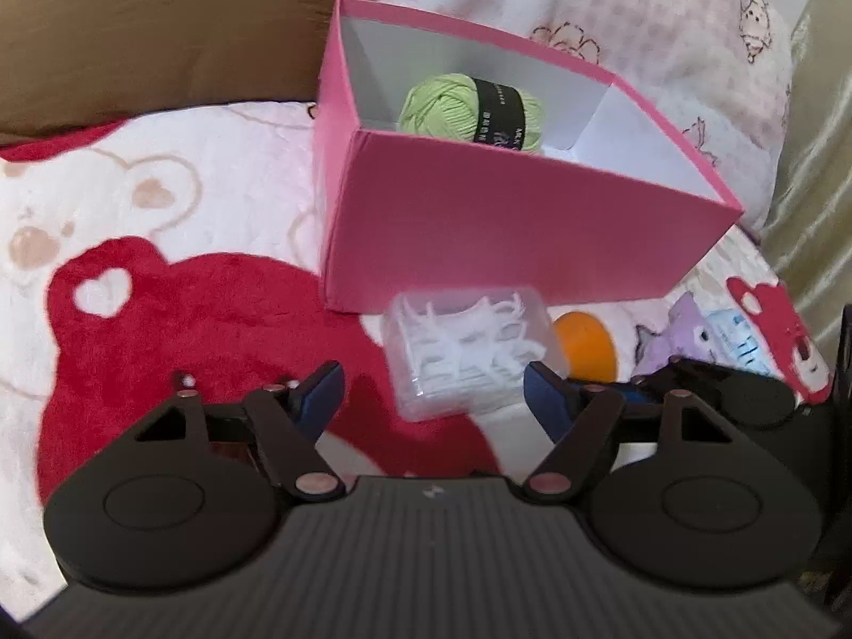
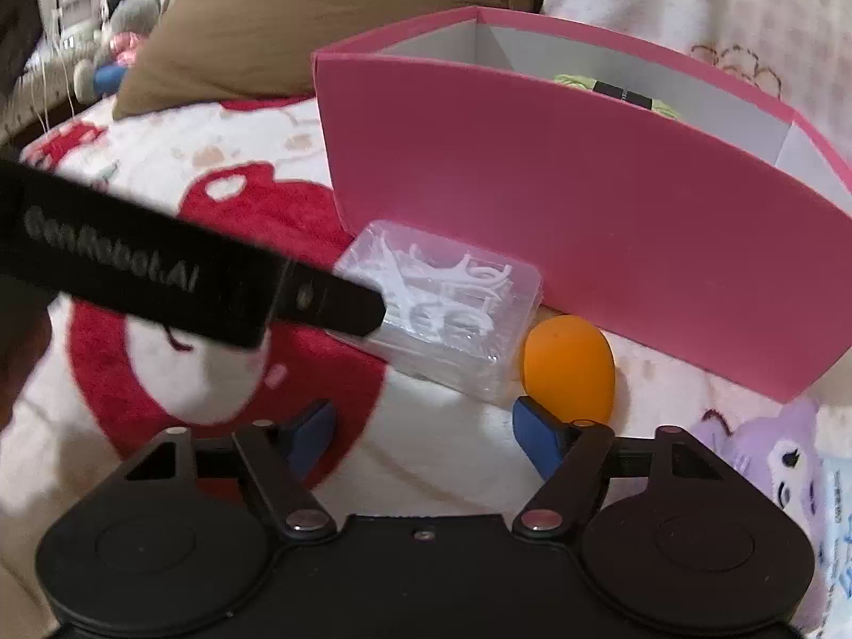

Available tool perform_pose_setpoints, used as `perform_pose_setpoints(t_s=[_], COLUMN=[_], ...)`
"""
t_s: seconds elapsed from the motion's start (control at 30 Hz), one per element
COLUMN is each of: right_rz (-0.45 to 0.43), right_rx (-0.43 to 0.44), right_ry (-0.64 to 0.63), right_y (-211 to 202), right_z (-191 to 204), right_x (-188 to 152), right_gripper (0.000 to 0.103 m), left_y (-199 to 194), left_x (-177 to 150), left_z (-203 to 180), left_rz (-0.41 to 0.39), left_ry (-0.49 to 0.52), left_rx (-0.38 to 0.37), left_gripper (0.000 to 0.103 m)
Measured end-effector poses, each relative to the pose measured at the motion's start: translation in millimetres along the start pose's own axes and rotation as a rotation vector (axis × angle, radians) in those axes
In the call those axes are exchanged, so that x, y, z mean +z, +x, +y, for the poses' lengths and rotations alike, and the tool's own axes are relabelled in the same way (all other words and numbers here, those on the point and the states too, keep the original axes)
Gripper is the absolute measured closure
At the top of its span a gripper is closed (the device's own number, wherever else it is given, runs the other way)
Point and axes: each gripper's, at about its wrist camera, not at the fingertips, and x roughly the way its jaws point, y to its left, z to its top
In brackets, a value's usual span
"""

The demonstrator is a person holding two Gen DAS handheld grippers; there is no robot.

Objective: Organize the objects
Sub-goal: 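Move the left tool toward the clear plastic box of floss picks, then close the left gripper on the clear floss-pick box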

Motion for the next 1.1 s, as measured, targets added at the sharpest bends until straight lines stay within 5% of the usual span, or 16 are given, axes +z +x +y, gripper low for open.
perform_pose_setpoints(t_s=[0.2,0.63,0.9,1.1], right_rz=[-0.025,0.018,0.066,0.060], right_rx=[0.005,0.068,0.127,0.125], right_ry=[-0.004,-0.029,-0.089,-0.052], right_y=[1.8,-12.6,-18.9,-17.8], right_z=[1.2,10.1,24.3,18.8], right_x=[2.0,-2.3,-12.4,-6.7], right_gripper=[0.028,0.028,0.026,0.016], left_y=[14.3,-11.5,-17.5,-2.6], left_x=[1.1,-4.4,-8.5,-6.9], left_z=[2.0,5.5,6.9,30.9], left_rz=[0.059,0.143,0.195,0.172], left_ry=[-0.092,-0.165,-0.160,-0.292], left_rx=[-0.055,-0.063,-0.023,0.004], left_gripper=[0.046,0.046,0.046,0.049])
